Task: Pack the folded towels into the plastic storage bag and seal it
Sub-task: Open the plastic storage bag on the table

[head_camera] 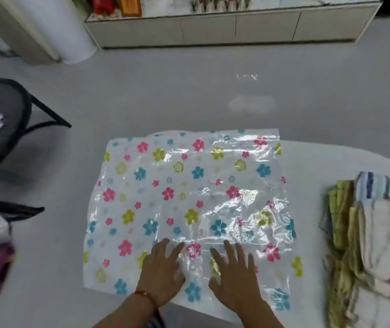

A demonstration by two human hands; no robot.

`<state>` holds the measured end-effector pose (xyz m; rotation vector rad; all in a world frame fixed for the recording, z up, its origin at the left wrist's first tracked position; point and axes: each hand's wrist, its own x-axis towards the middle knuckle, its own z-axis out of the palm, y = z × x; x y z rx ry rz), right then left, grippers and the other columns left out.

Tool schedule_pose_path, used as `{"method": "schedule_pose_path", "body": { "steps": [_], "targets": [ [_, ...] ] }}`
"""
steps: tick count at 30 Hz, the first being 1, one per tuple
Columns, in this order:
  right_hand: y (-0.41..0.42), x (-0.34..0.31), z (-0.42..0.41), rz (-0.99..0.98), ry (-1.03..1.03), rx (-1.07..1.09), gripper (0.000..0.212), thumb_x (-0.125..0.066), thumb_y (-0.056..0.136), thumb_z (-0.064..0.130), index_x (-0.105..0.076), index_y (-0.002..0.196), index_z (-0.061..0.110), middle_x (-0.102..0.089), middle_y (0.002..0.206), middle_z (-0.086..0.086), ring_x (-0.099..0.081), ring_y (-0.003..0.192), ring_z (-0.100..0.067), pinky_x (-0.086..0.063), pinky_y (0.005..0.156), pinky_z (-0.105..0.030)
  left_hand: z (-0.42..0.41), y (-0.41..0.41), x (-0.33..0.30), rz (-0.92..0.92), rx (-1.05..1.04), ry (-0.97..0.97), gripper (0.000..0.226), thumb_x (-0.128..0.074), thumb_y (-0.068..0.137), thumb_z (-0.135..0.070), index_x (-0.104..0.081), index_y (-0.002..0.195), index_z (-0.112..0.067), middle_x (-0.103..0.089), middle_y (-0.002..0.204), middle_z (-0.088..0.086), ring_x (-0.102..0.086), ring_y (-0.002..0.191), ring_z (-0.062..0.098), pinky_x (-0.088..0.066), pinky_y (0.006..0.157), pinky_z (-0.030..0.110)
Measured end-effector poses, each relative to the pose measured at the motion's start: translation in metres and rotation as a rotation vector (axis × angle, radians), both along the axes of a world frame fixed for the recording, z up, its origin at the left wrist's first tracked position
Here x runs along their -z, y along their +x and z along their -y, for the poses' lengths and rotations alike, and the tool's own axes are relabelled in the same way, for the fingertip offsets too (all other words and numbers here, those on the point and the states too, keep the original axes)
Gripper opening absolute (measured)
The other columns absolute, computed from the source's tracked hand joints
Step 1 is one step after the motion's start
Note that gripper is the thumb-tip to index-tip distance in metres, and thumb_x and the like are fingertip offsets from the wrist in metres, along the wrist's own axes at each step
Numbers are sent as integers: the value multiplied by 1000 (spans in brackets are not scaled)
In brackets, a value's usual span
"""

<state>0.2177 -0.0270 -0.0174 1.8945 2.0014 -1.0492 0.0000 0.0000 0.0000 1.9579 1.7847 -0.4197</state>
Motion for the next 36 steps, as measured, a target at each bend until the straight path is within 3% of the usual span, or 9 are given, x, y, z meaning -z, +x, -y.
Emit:
{"method": "schedule_pose_path", "body": {
  "steps": [3,5,9,16,19,22,26,32,36],
  "targets": [
    [8,59,17,65,212,-64,74,-51,88,56,-45,156,27,-29,167,-17,-23,153,-49,-15,117,-70,12,-3,63,-73,153,23,70,-39,83,-55,-17,149,-46,-29,153,8,-28,139,34,-34,107,52],
    [14,94,26,73,332,-107,77,-53,91,57,-38,159,25,-24,169,-17,-19,154,-49,-21,116,-74,21,-10,102,-91,228,97,69,-39,88,-53,-18,152,-38,-28,153,10,-29,139,39,-29,107,58],
    [11,134,38,91,563,-70,82,-46,93,61,-24,164,26,-10,174,-13,-6,159,-43,-13,120,-73,39,-25,142,-65,276,289,66,-31,94,-53,-19,155,-33,-10,164,10,-11,149,37,-14,113,65],
    [7,135,44,74,638,-49,82,-45,92,60,-25,164,27,-9,174,-11,-4,159,-42,-12,119,-74,45,-30,155,34,272,432,66,-31,93,-54,-17,155,-36,-9,164,7,-9,150,33,-15,111,65],
    [5,137,48,2,762,-123,78,-51,90,60,-40,159,25,-24,171,-10,-21,156,-42,-13,117,-75,45,-33,158,95,285,473,65,-31,94,-54,-18,154,-36,-16,162,7,-12,149,31,-15,113,63],
    [4,144,54,-150,902,-322,67,-63,88,57,-62,142,17,-55,152,-11,-53,136,-34,-30,115,-65,47,-38,160,201,279,518,58,-39,92,-52,-34,147,-32,-29,154,7,-20,146,31,-17,112,62],
    [5,145,52,-152,904,-449,55,-62,93,62,-72,127,20,-68,128,-6,-60,116,-33,-40,107,-51,50,-39,158,289,306,574,47,-43,90,-54,-47,129,-29,-38,142,6,-36,133,28,-25,107,60],
    [-8,121,62,-42,812,-440,40,-68,95,48,-77,121,18,-73,123,-10,-67,108,-35,-56,92,-45,56,-45,148,418,501,578,37,-56,84,-59,-58,111,-33,-51,123,-1,-45,115,20,-35,100,51],
    [-13,105,65,-41,759,-316,34,-58,102,44,-77,123,25,-70,133,-4,-62,121,-29,-55,92,-43,49,-43,128,450,589,487,33,-62,85,-57,-68,108,-34,-58,122,-1,-48,116,19,-37,99,49]
  ]
}}
